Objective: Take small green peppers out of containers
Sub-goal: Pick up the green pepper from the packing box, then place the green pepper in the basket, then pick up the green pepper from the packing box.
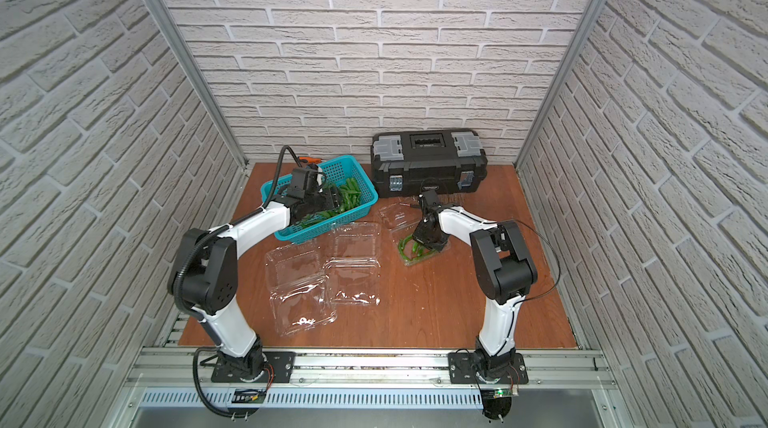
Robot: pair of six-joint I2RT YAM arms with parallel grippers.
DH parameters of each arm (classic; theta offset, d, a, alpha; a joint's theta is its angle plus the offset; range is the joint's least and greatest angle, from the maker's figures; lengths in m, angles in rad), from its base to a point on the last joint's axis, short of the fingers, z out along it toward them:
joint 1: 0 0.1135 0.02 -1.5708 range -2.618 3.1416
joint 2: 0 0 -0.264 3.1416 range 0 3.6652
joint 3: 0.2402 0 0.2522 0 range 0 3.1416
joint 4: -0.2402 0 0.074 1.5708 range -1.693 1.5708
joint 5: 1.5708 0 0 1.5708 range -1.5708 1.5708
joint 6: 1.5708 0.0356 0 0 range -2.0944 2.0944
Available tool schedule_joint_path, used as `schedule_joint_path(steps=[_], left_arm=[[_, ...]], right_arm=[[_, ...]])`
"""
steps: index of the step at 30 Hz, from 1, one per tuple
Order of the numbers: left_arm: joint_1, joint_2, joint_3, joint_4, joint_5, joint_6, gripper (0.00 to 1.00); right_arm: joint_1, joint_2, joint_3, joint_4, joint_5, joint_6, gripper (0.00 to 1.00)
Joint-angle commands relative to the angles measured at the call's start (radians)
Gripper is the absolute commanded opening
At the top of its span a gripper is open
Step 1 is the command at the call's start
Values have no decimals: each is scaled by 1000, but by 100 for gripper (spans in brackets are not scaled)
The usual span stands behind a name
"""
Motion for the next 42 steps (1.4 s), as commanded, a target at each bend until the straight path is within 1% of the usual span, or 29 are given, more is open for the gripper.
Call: schedule_joint_path(steps=[1,4,8,11,14,16,17,19,20,22,25,27,31,34,37,39,42], left_arm=[[-2,-13,7,37,-15,-9,75],[-1,-17,1,37,-32,-10,75],[2,-20,-4,36,-49,-23,76],[4,-28,-8,36,-70,-28,76],[5,-40,-13,28,-92,-34,76],[5,-49,-19,24,-105,-34,76],[5,-53,-22,21,-111,-34,76],[4,-62,-29,19,-121,-34,76],[5,-63,-31,19,-123,-34,76],[5,-61,-33,12,-126,-35,76],[5,-54,-34,7,-127,-46,78],[5,-46,-32,8,-125,-52,78],[3,-22,-24,11,-113,-68,79],[-1,-9,-23,10,-110,-74,80],[-5,2,-21,6,-109,-77,80],[-7,5,-21,4,-107,-78,80],[-7,5,-21,-1,-106,-78,80]], right_arm=[[22,-107,-4,-19,25,-22,4],[47,-167,31,-12,29,-62,5],[104,-164,144,11,-10,-118,5],[135,-80,282,85,-102,-139,6],[155,43,460,172,-246,-144,8],[165,118,540,261,-349,-132,13],[167,146,561,311,-390,-119,18],[169,179,579,393,-429,-84,26],[169,181,577,398,-418,-73,29],[169,163,547,388,-364,-80,32],[169,109,472,339,-282,-123,32],[169,35,397,327,-228,-146,32],[169,-72,253,229,-64,-168,30],[169,-129,172,98,117,-126,30],[167,-159,101,10,237,-99,30],[162,-164,61,-23,268,-71,31],[155,-149,27,-58,265,-47,31]])
